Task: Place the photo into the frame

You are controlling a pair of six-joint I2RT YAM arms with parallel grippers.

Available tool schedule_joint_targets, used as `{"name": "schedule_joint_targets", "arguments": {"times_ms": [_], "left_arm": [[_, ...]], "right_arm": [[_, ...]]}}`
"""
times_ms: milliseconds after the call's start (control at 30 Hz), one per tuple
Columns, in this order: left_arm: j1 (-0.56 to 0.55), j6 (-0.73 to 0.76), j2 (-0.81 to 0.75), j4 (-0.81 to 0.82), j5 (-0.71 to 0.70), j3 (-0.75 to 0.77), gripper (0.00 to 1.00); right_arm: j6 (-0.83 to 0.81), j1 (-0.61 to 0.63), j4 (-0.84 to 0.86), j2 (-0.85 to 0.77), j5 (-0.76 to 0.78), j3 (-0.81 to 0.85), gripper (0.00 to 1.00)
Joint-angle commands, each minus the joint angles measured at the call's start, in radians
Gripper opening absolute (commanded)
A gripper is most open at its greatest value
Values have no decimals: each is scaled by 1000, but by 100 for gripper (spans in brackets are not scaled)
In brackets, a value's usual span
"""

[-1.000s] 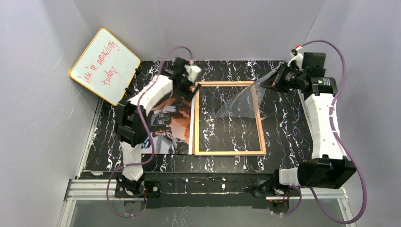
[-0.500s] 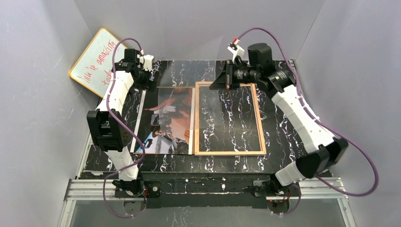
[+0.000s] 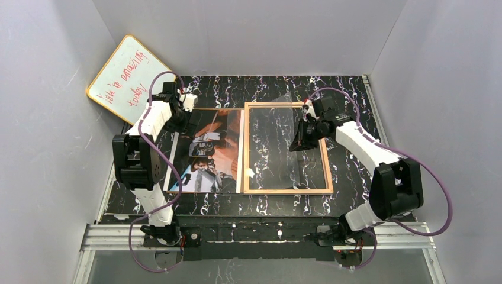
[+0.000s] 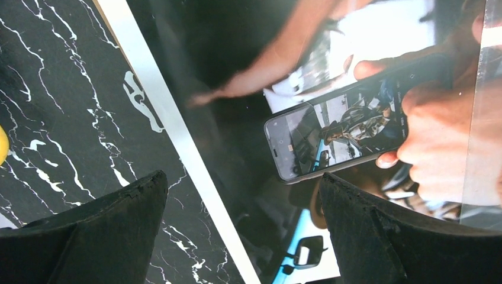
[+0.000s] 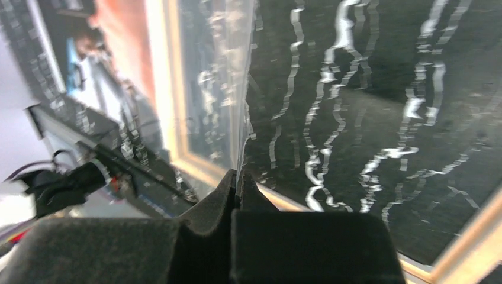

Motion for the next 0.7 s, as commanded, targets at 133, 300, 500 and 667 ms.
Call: {"name": "schedule_joint_targets", "arguments": {"times_ms": [133,300,500,667], "left_arm": [[-11,30,-46,0,7,-32,98],[-16,35,-51,-3,11,-41,98],[-30,34,-50,-3,12,-42,98],[-65,26,-48,-3,-1,-43,98]], "right_arm": [[-150,-15,-112,92,256,123,1],[-166,-18,-180,160,344,176,1],[-160,-26,-188,160,421,164,1],[-163,-36,-185,144,428,158,1]]}}
